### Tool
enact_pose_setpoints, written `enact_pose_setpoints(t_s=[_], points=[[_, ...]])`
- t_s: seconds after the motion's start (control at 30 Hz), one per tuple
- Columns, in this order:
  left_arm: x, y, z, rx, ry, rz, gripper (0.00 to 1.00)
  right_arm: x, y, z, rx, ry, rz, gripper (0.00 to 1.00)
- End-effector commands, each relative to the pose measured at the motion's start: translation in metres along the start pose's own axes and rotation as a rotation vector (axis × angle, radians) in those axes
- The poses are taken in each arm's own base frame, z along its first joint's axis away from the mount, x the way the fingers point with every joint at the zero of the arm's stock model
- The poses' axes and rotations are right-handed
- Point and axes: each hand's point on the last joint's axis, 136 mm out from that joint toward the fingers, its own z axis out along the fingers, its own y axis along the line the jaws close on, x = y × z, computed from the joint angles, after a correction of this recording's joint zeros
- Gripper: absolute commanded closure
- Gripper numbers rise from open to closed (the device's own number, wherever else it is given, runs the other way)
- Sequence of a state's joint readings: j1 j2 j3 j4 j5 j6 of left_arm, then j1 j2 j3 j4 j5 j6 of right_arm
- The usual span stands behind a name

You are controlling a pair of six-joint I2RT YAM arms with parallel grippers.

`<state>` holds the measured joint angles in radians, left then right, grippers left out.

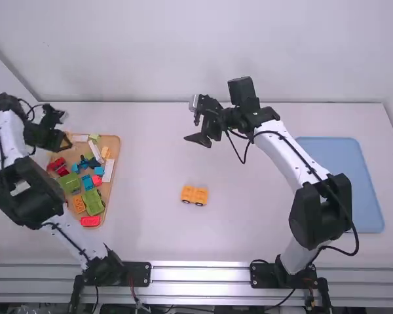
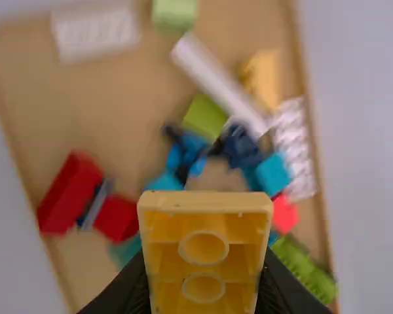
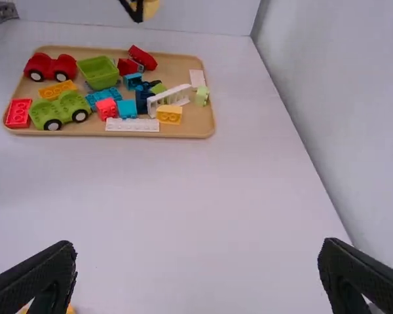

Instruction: Assemble lego blocks to make yellow taxi

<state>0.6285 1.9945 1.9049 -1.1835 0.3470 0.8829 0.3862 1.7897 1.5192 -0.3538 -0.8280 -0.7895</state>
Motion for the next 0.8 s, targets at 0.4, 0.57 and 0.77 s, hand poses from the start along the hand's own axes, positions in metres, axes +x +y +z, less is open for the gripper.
enact_pose_setpoints(t_s=[0.4,0.57,0.77], points=[[-0.145,-0.26,-0.016,0.339,-0.437,0.744,0.98,0.0,-0.016,-0.053,-0.033,-0.146,0.076,0.01],[-0.136,-0.313,0.0,0.562,-0.551,0.813,0.98,0.008,-0.009,-0.07,-0.1,-0.298,0.068,0.01],[-0.122,-0.365,0.011,0.762,-0.667,0.879,0.98,0.005,-0.016,-0.065,-0.11,-0.369,0.226,0.01]])
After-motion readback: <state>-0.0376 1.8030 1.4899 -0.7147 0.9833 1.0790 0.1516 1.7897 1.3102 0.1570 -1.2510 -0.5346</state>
